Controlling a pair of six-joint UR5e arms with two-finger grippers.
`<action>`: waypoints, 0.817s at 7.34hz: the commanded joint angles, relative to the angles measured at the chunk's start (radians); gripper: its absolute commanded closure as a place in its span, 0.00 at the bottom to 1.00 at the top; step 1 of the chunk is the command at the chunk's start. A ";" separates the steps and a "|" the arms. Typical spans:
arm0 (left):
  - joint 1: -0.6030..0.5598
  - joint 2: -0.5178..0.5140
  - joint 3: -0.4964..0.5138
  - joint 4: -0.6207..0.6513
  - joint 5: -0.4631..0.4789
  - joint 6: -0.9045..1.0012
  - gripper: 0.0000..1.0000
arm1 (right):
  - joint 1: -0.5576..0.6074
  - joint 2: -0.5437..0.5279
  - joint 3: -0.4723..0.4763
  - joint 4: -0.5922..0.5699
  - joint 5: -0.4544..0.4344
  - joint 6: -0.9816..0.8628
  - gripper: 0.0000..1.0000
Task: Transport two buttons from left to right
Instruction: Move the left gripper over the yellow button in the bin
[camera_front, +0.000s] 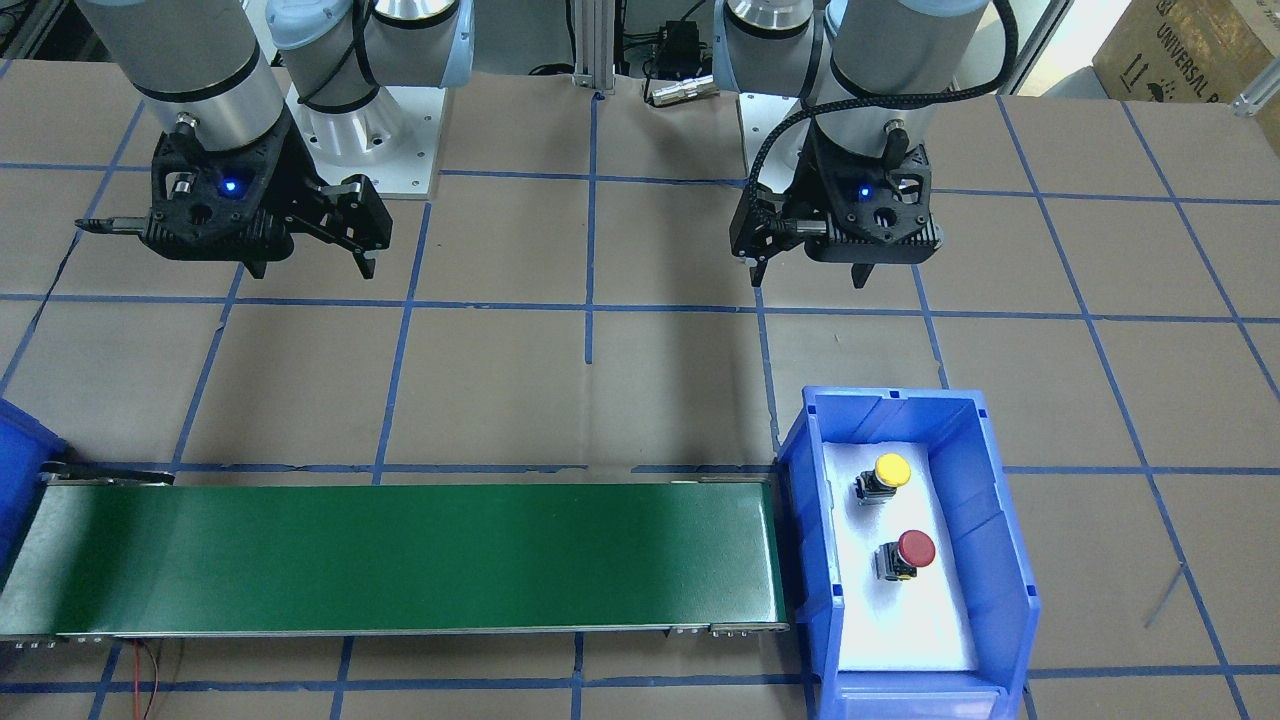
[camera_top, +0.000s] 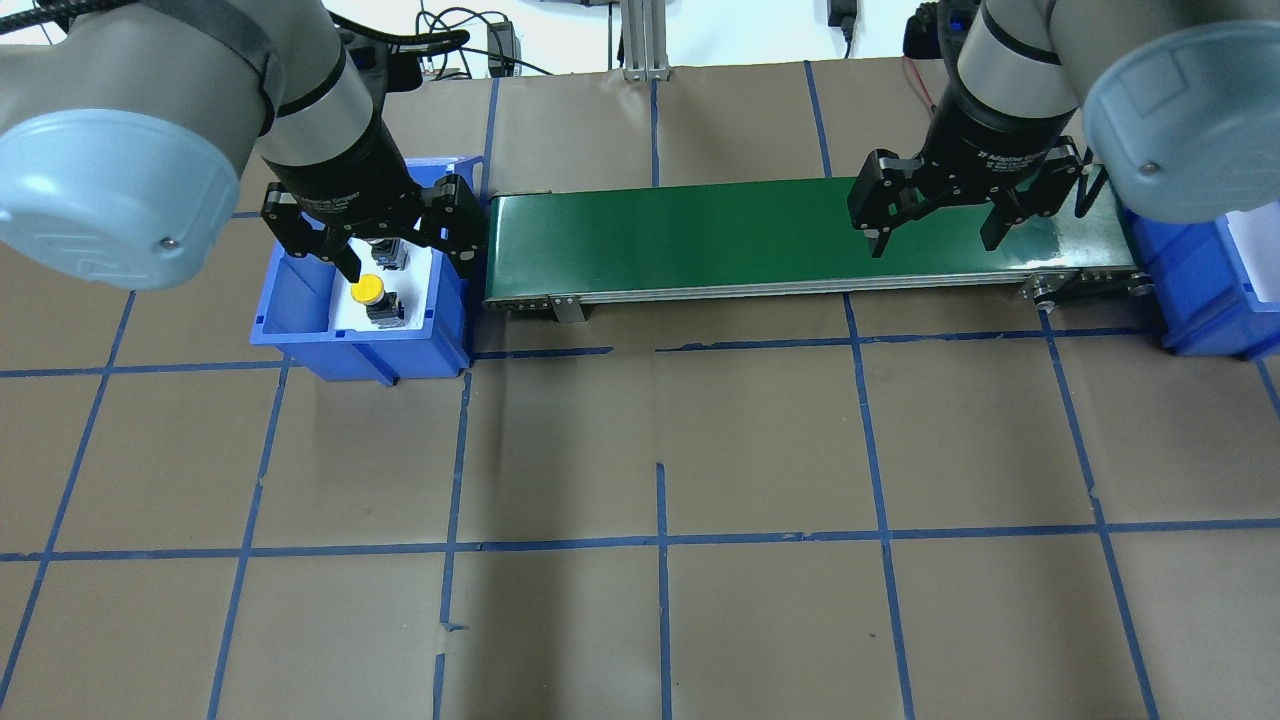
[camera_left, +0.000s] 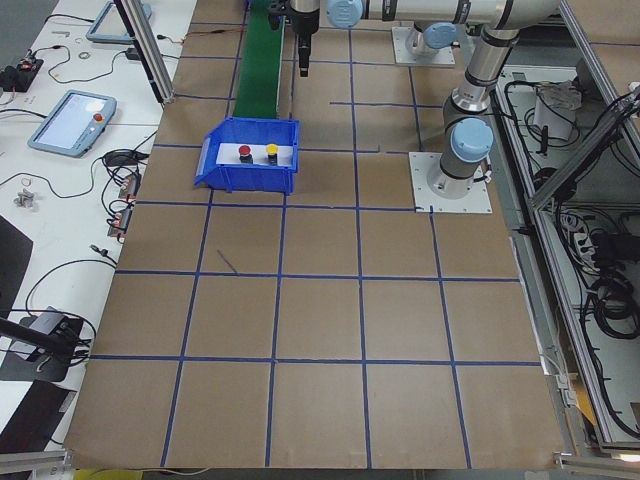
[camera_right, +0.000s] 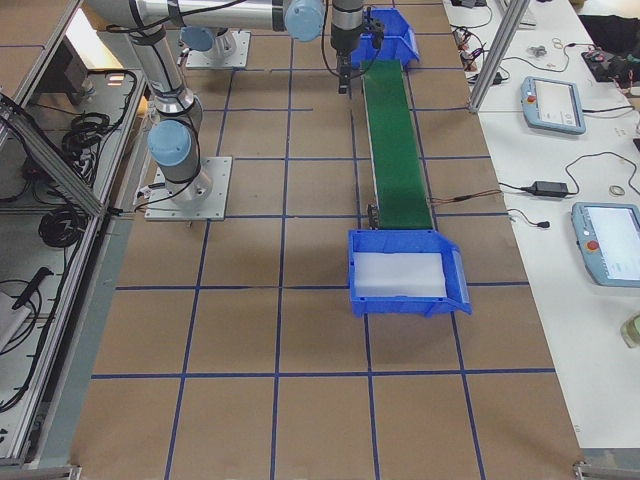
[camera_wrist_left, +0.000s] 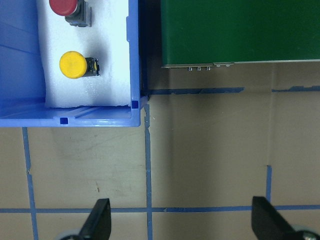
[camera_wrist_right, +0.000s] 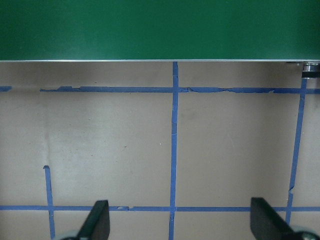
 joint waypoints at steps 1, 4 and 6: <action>0.046 -0.093 0.031 0.130 0.003 0.027 0.00 | 0.000 0.000 0.002 -0.002 0.000 0.000 0.00; 0.201 -0.244 0.090 0.138 0.001 0.178 0.01 | 0.000 0.000 0.002 0.000 0.000 0.000 0.00; 0.248 -0.247 -0.003 0.161 -0.011 0.246 0.05 | 0.000 0.000 0.002 -0.003 0.000 -0.002 0.00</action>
